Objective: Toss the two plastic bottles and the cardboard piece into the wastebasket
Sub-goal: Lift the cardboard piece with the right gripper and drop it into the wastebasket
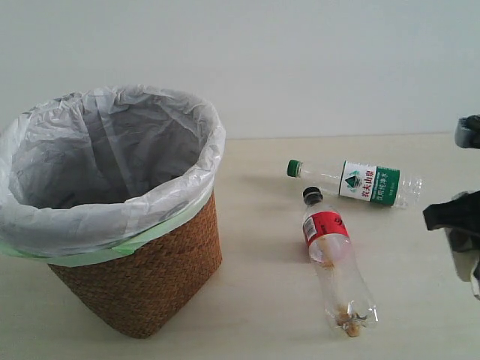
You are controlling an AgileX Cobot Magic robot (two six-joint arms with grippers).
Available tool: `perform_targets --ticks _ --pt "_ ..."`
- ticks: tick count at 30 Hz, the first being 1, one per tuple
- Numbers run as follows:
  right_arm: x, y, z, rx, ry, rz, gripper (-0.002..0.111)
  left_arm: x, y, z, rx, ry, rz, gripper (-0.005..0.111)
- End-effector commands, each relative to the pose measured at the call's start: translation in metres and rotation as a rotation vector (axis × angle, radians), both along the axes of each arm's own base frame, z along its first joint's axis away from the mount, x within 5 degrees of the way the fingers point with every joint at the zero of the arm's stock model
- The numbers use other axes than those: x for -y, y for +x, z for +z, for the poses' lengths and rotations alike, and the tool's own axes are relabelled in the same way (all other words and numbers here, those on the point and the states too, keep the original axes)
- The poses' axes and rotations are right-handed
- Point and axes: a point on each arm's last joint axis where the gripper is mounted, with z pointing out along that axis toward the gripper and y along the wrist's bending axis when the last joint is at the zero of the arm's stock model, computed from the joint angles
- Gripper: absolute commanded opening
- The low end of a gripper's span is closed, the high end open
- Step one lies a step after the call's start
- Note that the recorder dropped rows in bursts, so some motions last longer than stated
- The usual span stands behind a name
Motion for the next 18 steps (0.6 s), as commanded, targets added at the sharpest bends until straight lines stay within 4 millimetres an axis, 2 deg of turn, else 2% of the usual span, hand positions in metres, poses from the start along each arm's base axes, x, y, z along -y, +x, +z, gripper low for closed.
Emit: perform_targets --ticks 1,4,8,13,14,18 --pt "0.026 0.001 0.011 0.019 -0.246 -0.149 0.000 0.000 0.000 -0.001 0.002 -0.002 0.002 0.004" --pt "0.035 0.004 0.018 0.054 -0.331 -0.210 0.000 0.000 0.000 -0.001 0.002 -0.002 0.002 0.004" --pt "0.029 0.011 0.018 0.107 -0.256 -0.201 0.000 0.000 0.000 -0.001 0.002 -0.002 0.002 0.004" --pt "0.023 0.023 0.003 0.093 -0.222 -0.159 0.000 0.000 0.000 -0.001 0.002 -0.002 0.002 0.004" --pt "0.020 0.027 -0.007 0.053 -0.220 -0.119 0.000 0.000 0.000 -0.001 0.002 -0.002 0.002 0.004" --pt "0.016 0.035 -0.022 0.033 -0.188 -0.106 0.000 0.000 0.000 -0.001 0.002 -0.002 0.002 0.004"
